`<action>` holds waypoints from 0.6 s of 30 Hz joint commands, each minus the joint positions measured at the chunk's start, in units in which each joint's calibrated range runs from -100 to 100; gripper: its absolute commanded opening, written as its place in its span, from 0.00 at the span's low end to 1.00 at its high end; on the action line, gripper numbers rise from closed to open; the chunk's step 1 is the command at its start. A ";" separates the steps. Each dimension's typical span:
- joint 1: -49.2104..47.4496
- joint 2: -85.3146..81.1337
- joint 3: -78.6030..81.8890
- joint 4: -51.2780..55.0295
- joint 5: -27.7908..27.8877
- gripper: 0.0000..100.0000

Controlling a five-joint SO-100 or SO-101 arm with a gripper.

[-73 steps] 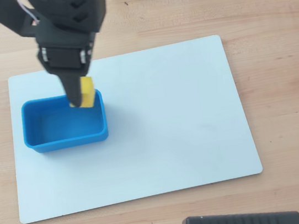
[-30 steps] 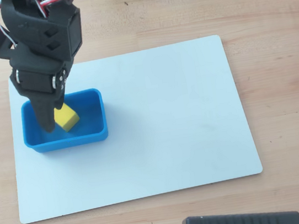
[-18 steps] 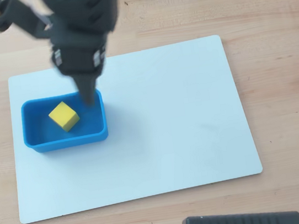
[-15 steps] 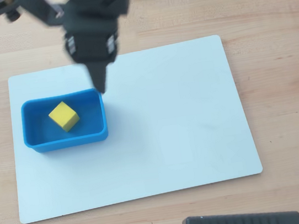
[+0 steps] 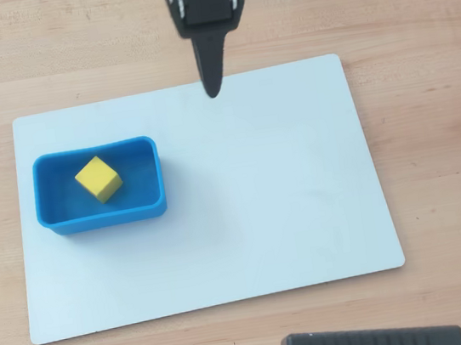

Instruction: Pick up yellow cube and drop it in the blue rectangular bin

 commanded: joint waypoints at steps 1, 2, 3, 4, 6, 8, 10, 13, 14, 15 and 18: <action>-1.14 -12.78 9.69 -5.98 -0.29 0.00; -1.05 -14.26 11.41 -6.72 -0.34 0.00; -1.05 -16.68 13.50 -7.55 -0.34 0.00; -1.23 -19.09 15.32 -7.80 -0.34 0.00; -1.48 -24.11 18.69 -7.88 -0.54 0.00; -2.00 -27.45 21.50 -7.88 -0.59 0.00; -2.26 -29.03 23.78 -7.96 -0.44 0.00; -2.26 -32.47 26.60 -7.71 -0.34 0.00; -2.34 -33.59 27.41 -7.47 -0.34 0.00; -2.43 -34.51 28.23 -7.22 -0.34 0.00; -2.26 -36.56 30.14 -6.48 -0.34 0.00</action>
